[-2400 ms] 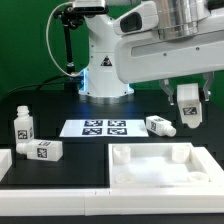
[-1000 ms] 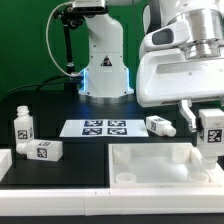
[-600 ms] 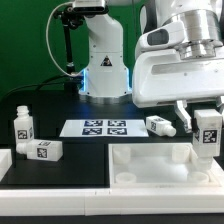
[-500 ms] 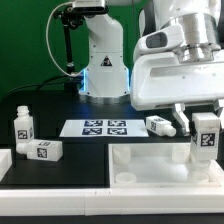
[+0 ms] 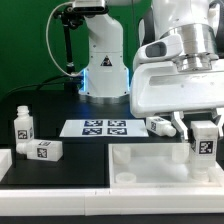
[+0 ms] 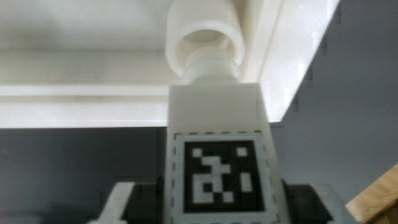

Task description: Assemble one leg

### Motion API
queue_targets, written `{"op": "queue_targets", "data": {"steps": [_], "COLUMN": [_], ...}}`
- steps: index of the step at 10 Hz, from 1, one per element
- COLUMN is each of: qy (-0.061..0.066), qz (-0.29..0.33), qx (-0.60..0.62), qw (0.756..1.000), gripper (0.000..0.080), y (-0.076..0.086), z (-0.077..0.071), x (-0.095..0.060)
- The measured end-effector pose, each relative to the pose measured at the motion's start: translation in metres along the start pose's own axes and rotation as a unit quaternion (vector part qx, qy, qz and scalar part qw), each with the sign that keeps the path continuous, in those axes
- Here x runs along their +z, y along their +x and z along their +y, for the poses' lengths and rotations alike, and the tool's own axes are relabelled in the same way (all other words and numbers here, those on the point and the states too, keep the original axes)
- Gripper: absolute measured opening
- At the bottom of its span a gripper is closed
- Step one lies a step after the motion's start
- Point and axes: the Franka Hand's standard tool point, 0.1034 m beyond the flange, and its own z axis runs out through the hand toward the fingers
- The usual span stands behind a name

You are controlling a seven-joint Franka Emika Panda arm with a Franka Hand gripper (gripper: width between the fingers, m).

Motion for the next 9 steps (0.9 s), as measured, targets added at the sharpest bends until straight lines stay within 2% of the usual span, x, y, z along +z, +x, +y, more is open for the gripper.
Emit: {"op": "queue_targets", "data": {"steps": [5,9], "qy": [-0.001,-0.002], "qz": [-0.002,-0.013], "qx": [-0.004,-0.004], "qw": [1.000,1.000], "gripper": [0.0284,0.0284], "y": [-0.003,-0.017], "z": [0.001,0.001], "x": [-0.005,0.005]}}
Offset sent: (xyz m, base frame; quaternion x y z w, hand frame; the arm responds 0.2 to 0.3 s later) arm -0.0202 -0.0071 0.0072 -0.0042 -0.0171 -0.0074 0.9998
